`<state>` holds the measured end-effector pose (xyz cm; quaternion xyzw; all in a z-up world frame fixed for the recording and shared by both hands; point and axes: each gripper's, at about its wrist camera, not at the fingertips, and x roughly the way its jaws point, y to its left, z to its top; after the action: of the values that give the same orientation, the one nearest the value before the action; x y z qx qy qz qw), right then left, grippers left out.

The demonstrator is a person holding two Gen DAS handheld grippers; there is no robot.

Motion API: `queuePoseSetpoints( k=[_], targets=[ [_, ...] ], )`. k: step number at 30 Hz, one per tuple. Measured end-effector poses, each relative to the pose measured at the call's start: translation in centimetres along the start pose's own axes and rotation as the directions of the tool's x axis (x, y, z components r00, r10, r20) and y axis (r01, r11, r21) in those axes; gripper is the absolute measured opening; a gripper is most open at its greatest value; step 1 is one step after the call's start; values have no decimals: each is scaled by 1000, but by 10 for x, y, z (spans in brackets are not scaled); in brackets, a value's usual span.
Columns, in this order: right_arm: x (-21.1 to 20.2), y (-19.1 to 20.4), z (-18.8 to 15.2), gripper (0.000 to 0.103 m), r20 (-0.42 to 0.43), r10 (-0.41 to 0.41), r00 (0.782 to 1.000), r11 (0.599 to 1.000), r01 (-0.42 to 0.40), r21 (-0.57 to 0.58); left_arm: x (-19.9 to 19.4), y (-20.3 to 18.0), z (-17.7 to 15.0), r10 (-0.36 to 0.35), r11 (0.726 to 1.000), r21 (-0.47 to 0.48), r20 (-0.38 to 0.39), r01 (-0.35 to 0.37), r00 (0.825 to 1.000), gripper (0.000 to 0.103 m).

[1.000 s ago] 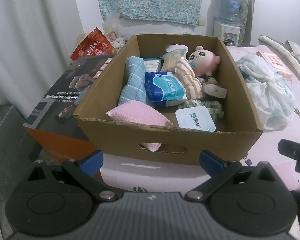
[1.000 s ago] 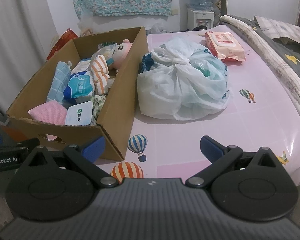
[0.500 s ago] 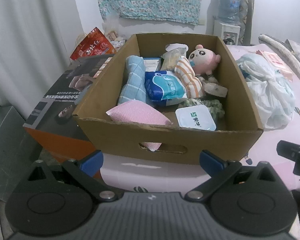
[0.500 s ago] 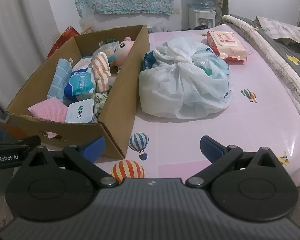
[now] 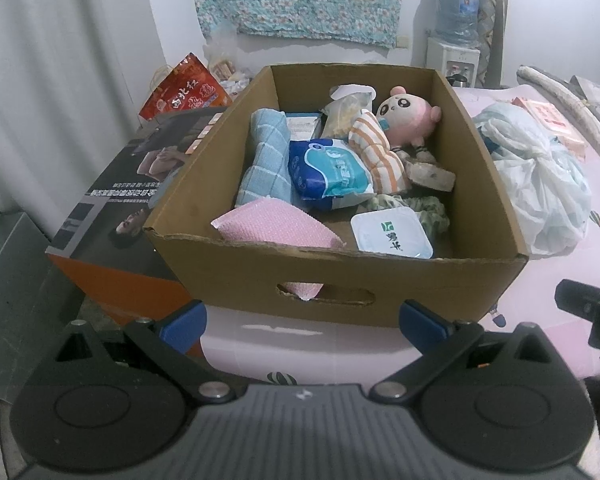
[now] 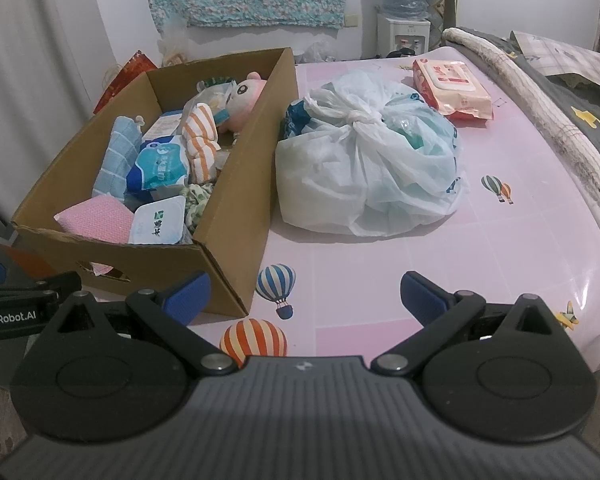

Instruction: Organize soft objects

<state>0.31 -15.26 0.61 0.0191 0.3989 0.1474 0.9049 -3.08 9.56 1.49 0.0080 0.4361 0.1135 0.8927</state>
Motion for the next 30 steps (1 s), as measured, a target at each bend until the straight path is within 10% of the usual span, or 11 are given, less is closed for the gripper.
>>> queuePoseSetpoints(
  k=[30],
  targets=[
    [14,17,-3,102,-47,2,999,997,-5,-77,10,10,-2,0,1000,-9,-21,0,1000,103]
  ],
)
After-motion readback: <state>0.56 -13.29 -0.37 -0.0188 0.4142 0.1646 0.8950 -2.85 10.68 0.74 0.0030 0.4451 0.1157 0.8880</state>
